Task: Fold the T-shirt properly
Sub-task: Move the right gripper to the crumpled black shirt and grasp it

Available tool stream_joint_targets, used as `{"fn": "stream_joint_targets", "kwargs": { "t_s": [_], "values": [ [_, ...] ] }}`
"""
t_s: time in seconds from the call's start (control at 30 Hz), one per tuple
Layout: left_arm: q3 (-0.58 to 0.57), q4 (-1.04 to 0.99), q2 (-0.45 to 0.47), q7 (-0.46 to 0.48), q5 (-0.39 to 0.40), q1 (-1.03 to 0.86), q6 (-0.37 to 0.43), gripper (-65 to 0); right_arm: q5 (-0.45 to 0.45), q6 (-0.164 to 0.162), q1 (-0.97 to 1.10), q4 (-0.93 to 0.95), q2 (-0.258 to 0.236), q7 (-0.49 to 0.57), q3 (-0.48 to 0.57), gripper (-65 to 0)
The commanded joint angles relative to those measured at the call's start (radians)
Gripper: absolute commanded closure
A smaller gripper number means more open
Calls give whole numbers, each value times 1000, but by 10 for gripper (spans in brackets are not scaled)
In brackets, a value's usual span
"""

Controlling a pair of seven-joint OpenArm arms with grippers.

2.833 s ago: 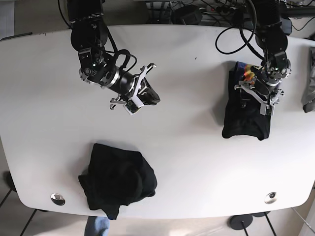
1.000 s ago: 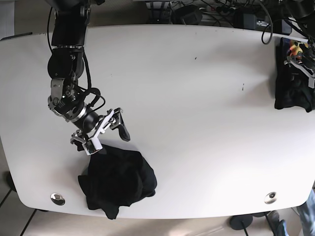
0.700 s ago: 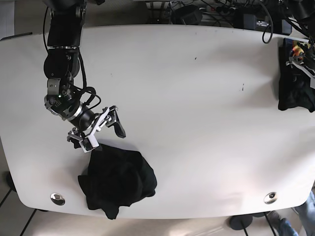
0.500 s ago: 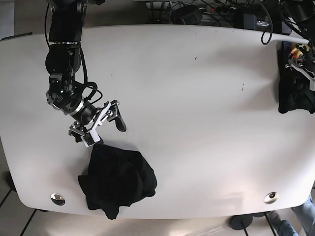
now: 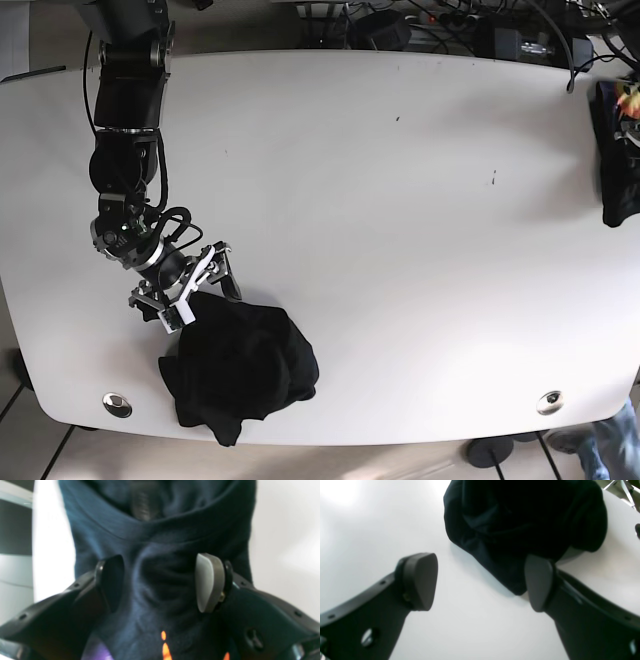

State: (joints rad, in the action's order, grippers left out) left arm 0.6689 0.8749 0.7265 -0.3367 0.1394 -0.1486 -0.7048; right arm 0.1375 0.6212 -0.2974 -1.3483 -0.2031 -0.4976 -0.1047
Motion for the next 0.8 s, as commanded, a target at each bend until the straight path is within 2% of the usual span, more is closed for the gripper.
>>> {"fn": "stream_joint_targets", "kwargs": {
  "t_s": [0.03, 0.17, 0.27, 0.37, 0.43, 0.5, 0.57, 0.67, 0.73, 0.8],
  "values": [
    [-4, 46, 32, 24, 13, 40, 7, -397, 18, 1, -52, 31, -9, 35, -5, -522],
    [-5, 189, 26, 21, 12, 40, 7, -397, 17, -4, -105, 211, -12, 152, -7, -520],
    [-4, 280, 6, 15, 12, 39, 7, -397, 18, -5, -179, 387, -42, 225, -7, -518],
    [-2, 386, -26, -57, 15, 45, 7, -397, 17, -5, -256, 585, -52, 342, -7, -518],
    [-1, 482, -97, -89, 59, 45, 7, -397, 17, -5, -297, 699, -71, 403, 1, -518],
    [-2, 574, -129, -123, 85, 45, 7, -397, 17, -5, -323, 780, -74, 442, 1, -518],
    [-7, 686, -190, -195, 98, 45, 7, -397, 17, -5, -328, 840, -74, 486, 3, -518],
    [-8, 841, -298, -261, 96, 47, 7, -397, 17, -5, -316, 843, -60, 489, 3, -517],
    [-10, 926, -370, -290, 96, 54, 7, -397, 17, -5, -293, 841, -23, 489, 3, -517],
    [-25, 973, -430, -330, 88, 90, 7, -399, 17, -5, -290, 841, -6, 489, 1, -474]
  ]
}}
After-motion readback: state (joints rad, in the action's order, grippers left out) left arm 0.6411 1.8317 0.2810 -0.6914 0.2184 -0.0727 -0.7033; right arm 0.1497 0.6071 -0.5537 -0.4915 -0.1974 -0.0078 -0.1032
